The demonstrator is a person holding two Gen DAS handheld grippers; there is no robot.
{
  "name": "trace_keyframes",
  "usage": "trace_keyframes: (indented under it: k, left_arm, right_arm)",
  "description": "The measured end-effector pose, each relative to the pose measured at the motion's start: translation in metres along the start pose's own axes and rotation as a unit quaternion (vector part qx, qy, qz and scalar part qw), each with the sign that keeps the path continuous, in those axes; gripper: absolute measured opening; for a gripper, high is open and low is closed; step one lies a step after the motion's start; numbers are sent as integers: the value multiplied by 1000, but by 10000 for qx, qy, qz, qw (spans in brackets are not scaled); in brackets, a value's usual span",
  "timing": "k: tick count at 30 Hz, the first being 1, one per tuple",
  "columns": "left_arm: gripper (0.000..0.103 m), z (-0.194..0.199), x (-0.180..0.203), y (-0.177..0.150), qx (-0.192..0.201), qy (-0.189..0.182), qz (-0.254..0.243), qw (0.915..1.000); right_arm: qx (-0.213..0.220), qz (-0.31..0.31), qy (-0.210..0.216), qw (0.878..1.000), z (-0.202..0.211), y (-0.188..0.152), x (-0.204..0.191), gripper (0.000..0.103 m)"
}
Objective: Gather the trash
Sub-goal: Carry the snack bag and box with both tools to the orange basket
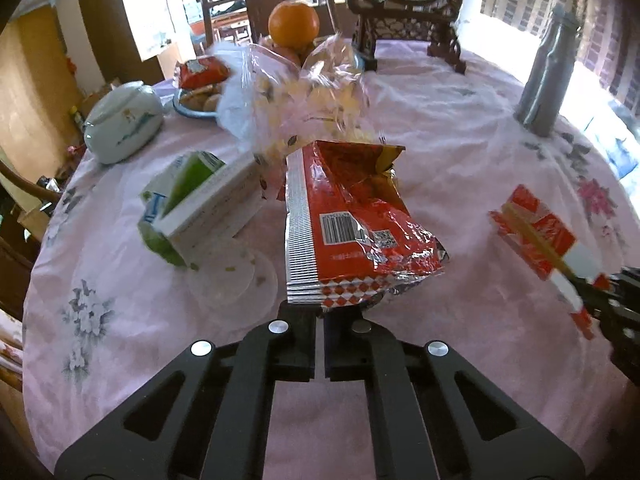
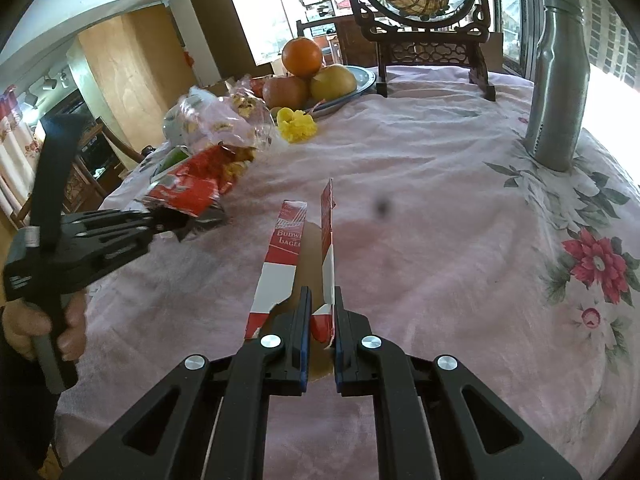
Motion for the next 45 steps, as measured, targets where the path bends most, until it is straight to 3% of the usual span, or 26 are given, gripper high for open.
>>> trace_keyframes:
  k: [7, 12, 21, 27, 36, 45]
  left_arm:
    - [4, 43, -3, -48, 85, -139, 13, 9999]
    - [4, 75, -16, -90, 160, -141, 213, 9995]
    - [4, 139, -53, -176, 550, 44, 797, 9953]
    - [4, 165, -90, -251, 613, 153, 1406, 9880]
    - [3, 198, -160, -361, 745, 384, 2586, 9624]
    - [3, 221, -228, -471, 753, 705, 3745, 9215]
  right_arm:
    - [22, -39, -8, 10000, 3, -2, -5, 10]
    - [104, 199, -26, 9997, 16, -9, -32, 10]
    - [223, 653, 221, 9974, 56, -51, -103, 10]
    - [190, 1266, 555, 9902, 66, -87, -182, 10]
    - [-133, 2286, 1182, 9662, 53, -141, -322, 9]
    - [-633, 3422, 1679, 9224, 35, -206, -471, 9]
Point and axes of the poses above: each gripper's, at about its wrist camera, not at the fingertips, and z roughly against the way its jaws point, x to its right, y to its top, the point moved 5 cm from there along -z, roughly the way its jaws point, and after that the axes turned 14 degrees about -x, right-handed, at the moved point
